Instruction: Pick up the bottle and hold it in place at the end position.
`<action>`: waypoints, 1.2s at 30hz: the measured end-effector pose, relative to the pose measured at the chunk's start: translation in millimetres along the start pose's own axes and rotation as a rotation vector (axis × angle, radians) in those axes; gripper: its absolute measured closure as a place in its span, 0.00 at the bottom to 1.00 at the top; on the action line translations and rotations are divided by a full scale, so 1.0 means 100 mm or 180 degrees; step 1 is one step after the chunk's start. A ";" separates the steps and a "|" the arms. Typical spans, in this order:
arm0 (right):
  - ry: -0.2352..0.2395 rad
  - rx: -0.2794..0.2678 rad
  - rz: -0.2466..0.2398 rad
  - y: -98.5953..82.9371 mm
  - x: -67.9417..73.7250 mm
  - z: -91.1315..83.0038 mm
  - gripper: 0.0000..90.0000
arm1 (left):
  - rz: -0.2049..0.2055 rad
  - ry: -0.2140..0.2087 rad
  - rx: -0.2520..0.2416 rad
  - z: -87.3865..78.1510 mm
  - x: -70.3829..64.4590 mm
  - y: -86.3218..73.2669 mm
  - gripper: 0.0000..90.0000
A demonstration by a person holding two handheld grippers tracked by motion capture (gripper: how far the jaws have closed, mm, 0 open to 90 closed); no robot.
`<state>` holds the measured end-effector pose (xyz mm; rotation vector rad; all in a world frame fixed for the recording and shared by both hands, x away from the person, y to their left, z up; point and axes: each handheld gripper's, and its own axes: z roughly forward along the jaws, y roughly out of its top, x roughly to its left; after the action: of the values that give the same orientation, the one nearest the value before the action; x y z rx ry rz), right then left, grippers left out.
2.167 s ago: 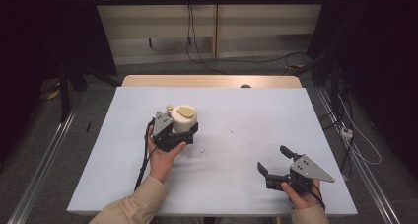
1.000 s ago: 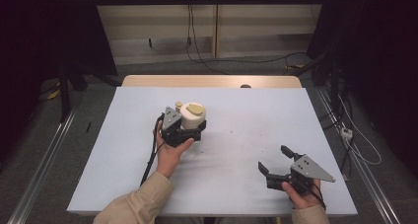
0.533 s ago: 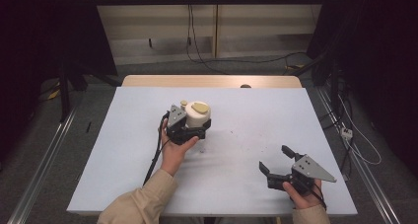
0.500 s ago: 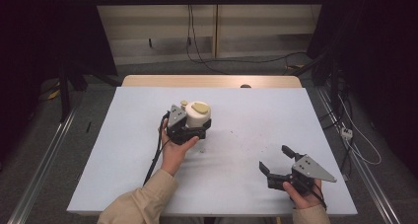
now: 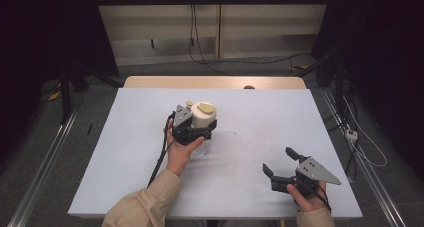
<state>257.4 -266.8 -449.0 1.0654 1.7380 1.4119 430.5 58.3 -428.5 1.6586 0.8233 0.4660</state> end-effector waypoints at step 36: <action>0.0001 0.0011 -0.0003 0.00 -0.01 0.01 0.05 | 0.0009 0.0034 0.0117 0.30 -0.07 -0.03 0.07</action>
<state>258.4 -267.1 -449.5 1.0660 1.7415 1.4091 445.9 33.1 -438.0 1.6927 0.8419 0.4644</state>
